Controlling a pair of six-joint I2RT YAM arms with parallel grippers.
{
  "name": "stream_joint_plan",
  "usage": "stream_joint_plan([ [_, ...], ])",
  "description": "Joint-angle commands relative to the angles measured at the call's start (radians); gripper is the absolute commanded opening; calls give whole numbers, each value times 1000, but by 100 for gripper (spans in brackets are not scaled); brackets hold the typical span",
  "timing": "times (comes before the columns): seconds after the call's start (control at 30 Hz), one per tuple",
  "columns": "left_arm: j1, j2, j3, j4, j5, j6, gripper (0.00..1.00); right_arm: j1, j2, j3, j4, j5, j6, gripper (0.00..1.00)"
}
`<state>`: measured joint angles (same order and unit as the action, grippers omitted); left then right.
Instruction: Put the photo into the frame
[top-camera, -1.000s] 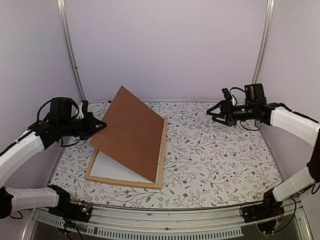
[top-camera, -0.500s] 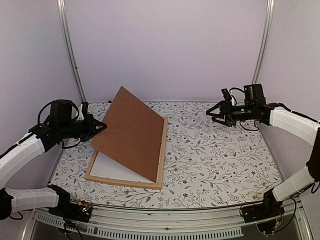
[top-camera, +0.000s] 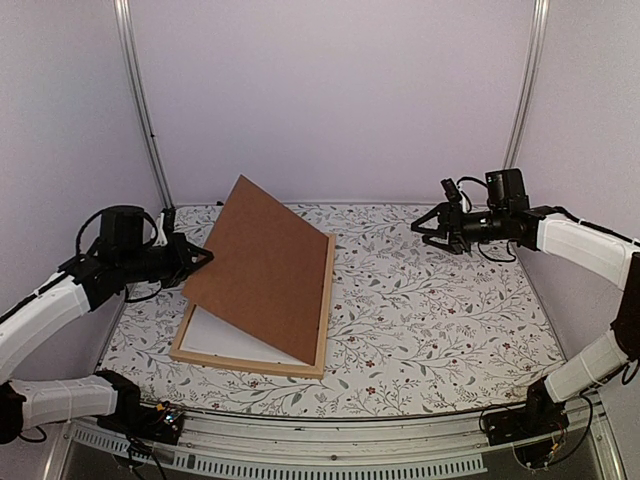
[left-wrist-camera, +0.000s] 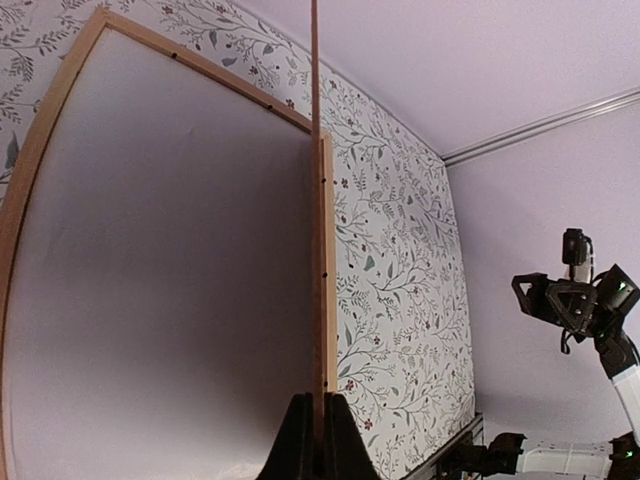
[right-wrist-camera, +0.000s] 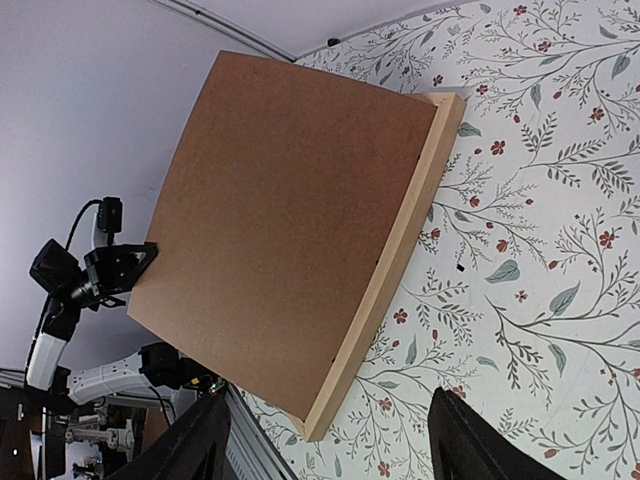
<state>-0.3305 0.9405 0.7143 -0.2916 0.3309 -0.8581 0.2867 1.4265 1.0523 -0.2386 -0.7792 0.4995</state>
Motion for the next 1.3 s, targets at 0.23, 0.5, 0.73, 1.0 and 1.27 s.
stream_joint_plan([
  [0.23, -2, -16, -29, -9, -6, 25, 13, -6, 18, -6, 26, -14, -6, 72],
  [0.5, -2, 8, -20, -55, -27, 60, 37, -6, 22, -9, 33, -19, -4, 72],
  [0.73, -2, 42, -3, -114, -86, 105, 62, -5, 27, -25, 48, -23, 1, 72],
  [1.0, -2, 92, -13, -133, -154, 145, 71, -4, 36, -36, 61, -29, 4, 72],
  [1.27, -3, 165, -12, -123, -173, 198, 72, -4, 45, -49, 71, -34, 7, 72],
])
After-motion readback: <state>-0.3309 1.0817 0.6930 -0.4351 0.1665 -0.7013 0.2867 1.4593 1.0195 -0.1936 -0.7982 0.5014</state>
